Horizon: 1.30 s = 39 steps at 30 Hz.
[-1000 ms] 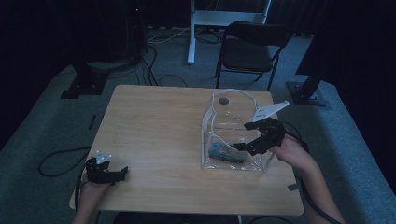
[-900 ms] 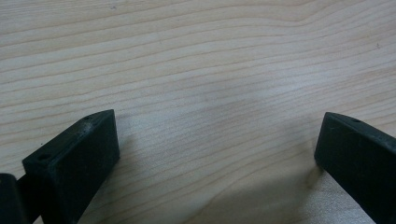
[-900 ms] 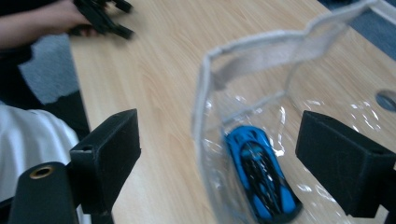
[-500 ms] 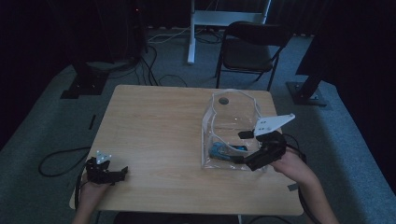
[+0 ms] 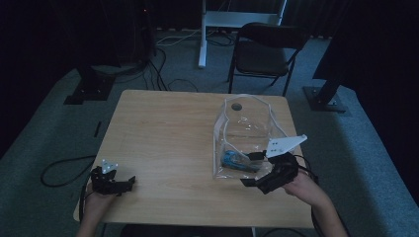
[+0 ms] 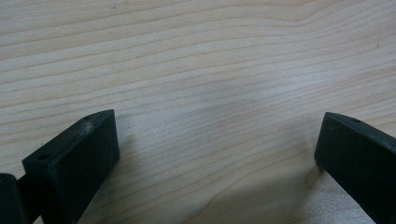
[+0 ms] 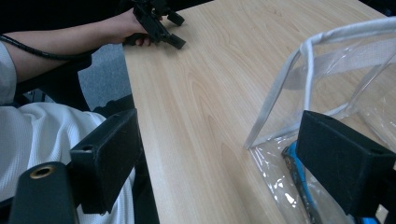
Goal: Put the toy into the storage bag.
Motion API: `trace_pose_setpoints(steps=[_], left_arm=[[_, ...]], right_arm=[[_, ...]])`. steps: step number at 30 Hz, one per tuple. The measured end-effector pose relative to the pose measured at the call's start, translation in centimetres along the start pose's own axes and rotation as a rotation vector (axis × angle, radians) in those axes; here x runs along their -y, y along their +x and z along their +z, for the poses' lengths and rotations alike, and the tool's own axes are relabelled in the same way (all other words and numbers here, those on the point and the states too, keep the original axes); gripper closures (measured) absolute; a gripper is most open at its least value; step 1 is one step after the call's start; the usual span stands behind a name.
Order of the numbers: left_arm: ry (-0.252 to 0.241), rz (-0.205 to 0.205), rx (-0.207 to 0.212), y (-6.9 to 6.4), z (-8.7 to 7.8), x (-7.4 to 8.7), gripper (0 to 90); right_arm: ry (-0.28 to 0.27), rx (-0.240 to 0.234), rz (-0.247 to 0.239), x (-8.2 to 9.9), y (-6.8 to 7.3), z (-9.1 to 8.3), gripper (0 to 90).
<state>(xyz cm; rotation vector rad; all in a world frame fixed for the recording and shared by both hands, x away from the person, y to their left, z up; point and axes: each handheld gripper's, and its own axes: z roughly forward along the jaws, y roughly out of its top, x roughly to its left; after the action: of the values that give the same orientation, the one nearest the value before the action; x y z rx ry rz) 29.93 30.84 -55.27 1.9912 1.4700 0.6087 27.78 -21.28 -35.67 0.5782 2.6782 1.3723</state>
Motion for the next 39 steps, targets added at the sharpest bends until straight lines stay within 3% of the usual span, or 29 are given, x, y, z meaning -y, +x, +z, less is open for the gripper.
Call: trace_pose_setpoints(steps=[8, 25, 34, 39], left_arm=[[0.0, 0.0, 0.0, 0.0, 0.0, 0.0, 0.4], [0.0, 0.001, 0.001, 0.0, 0.0, 0.0, 0.4], [0.0, 0.001, 0.001, 0.0, 0.0, 0.0, 0.4], [0.0, 0.001, 0.001, 0.0, 0.0, 0.0, 0.5]], right_arm=[[-0.013, -0.029, 0.028, 1.9, 0.5, 0.3, 13.3], [-0.089, 0.016, 0.1, 7.2, -0.3, 1.9, 12.3], [-0.072, 0.039, 0.111, 9.5, -1.3, 3.1, 12.3], [-0.093, 0.059, 0.133, 11.3, -2.3, 3.7, 12.3]])
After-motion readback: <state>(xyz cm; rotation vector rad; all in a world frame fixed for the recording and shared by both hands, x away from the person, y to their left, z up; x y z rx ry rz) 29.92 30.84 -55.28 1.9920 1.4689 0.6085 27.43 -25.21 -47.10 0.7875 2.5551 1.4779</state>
